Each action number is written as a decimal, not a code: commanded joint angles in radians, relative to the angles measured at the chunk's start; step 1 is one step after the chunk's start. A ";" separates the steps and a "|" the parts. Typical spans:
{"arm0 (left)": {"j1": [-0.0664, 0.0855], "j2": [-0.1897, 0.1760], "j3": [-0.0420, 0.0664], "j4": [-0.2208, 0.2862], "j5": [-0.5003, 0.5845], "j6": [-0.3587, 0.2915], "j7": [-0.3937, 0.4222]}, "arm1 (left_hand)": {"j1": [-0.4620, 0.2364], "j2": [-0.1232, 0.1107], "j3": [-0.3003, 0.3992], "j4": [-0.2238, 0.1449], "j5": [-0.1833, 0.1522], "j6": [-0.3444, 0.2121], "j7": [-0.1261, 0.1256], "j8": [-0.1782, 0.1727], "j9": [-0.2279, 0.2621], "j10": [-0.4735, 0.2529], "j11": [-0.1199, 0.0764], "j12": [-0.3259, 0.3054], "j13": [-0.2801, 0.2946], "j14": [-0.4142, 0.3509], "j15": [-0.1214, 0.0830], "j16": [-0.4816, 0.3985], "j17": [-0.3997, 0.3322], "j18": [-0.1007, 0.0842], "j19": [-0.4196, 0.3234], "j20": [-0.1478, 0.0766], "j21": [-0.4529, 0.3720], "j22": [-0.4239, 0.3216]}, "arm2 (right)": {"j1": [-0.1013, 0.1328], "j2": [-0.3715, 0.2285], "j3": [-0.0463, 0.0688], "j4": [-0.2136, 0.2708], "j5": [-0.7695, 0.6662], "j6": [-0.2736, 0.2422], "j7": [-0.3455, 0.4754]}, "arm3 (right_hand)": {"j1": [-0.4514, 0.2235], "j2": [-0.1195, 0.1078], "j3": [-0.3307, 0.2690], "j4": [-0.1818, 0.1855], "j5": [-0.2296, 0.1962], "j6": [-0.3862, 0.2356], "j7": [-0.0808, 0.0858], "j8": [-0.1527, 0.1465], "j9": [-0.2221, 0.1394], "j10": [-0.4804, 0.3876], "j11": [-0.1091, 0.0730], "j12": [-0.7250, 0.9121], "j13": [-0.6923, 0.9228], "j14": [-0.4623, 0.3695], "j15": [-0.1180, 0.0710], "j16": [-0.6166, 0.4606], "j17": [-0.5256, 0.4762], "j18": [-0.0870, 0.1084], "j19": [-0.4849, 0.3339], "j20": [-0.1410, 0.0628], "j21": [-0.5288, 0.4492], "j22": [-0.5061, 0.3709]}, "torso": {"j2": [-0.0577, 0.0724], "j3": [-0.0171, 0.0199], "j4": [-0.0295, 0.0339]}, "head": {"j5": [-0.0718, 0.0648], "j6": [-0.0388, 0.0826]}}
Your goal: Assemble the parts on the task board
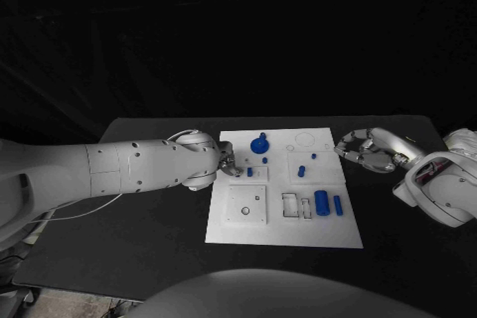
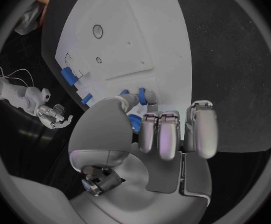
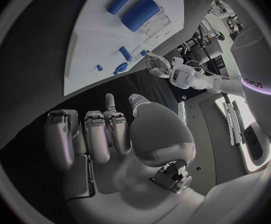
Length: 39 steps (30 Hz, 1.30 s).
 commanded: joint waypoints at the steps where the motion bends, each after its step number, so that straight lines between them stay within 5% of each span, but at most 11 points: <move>1: -0.021 0.004 -0.013 0.005 0.021 0.038 0.002 | -0.008 0.005 -0.012 0.003 -0.005 -0.007 0.001 -0.006 -0.003 0.106 0.010 -0.004 0.263 0.104 0.005 0.002 0.263 -0.011 0.017 0.006 -0.004 0.215 | -0.001 0.000 0.000 0.000 -0.005 0.003 0.003 | 0.014 0.001 -0.003 -0.004 0.006 -0.005 0.000 -0.001 -0.002 0.107 0.006 0.004 0.263 0.106 0.005 0.003 0.263 0.013 0.025 0.006 -0.006 0.227 | 0.000 0.0002 -0.0001 | 0.001 0.000; 5: -0.022 0.005 -0.013 0.004 0.020 0.034 0.003 | -0.023 0.015 -0.055 0.019 -0.056 -0.006 0.005 -0.008 -0.005 0.106 0.014 -0.004 0.263 0.104 0.009 0.002 0.263 -0.011 0.016 0.009 -0.006 0.215 | -0.001 0.001 0.000 0.000 -0.005 0.003 0.002 | 0.014 0.001 -0.003 -0.004 0.006 -0.005 0.000 -0.001 -0.002 0.107 0.006 0.004 0.263 0.106 0.005 0.003 0.263 0.013 0.025 0.006 -0.006 0.227 | 0.000 0.0002 -0.0002 | 0.002 0.000; 11: -0.022 0.005 -0.013 0.000 0.021 0.033 0.004 | -0.070 0.027 -0.120 0.028 -0.082 -0.015 0.012 -0.022 -0.014 0.106 0.020 -0.004 0.263 0.104 0.013 0.002 0.263 -0.010 0.016 0.014 -0.009 0.214 | -0.001 0.001 0.000 -0.001 -0.005 0.004 0.001 | 0.014 0.001 -0.003 -0.004 0.006 -0.005 0.000 -0.001 -0.002 0.107 0.006 0.004 0.263 0.106 0.005 0.003 0.263 0.013 0.025 0.006 -0.006 0.227 | 0.000 0.0001 -0.0005 | 0.003 0.000; 20: -0.022 0.005 -0.013 -0.006 0.030 0.032 0.011 | -0.153 0.046 -0.207 0.030 -0.098 -0.037 0.032 -0.104 -0.094 0.106 0.036 -0.004 0.263 0.104 0.027 0.002 0.263 -0.010 0.015 0.026 -0.011 0.214 | -0.001 0.001 0.000 -0.001 -0.005 0.005 0.000 | 0.016 0.000 -0.003 -0.005 0.006 -0.006 0.000 -0.001 -0.002 0.107 0.006 0.004 0.263 0.106 0.005 0.003 0.263 0.013 0.025 0.006 -0.007 0.227 | 0.000 -0.0001 -0.0008 | 0.002 0.000; 34: -0.022 -0.006 -0.012 -0.004 0.051 0.025 0.021 | -0.149 0.047 -0.246 0.028 -0.064 -0.024 0.033 -0.129 -0.138 0.106 0.039 -0.004 0.263 0.104 0.030 0.002 0.263 -0.010 0.015 0.030 -0.011 0.214 | -0.001 0.000 0.000 0.000 -0.005 0.009 -0.003 | 0.016 0.000 -0.003 -0.005 0.006 -0.006 0.000 -0.001 -0.002 0.107 0.006 0.004 0.263 0.106 0.005 0.003 0.263 0.013 0.025 0.006 -0.007 0.227 | 0.000 -0.0004 -0.0005 | -0.001 0.000; 39: -0.020 -0.013 -0.010 0.001 0.065 0.004 0.043 | -0.158 0.065 -0.257 0.031 -0.003 -0.004 0.032 -0.137 -0.164 0.106 0.038 -0.004 0.263 0.104 0.029 0.002 0.263 -0.010 0.016 0.030 -0.011 0.214 | -0.001 -0.001 0.000 0.000 -0.005 0.010 -0.005 | 0.018 0.001 -0.002 -0.006 0.007 -0.006 0.000 -0.001 -0.003 0.107 0.006 0.004 0.263 0.106 0.005 0.003 0.263 0.013 0.025 0.006 -0.007 0.227 | 0.000 0.0001 -0.0006 | -0.002 0.000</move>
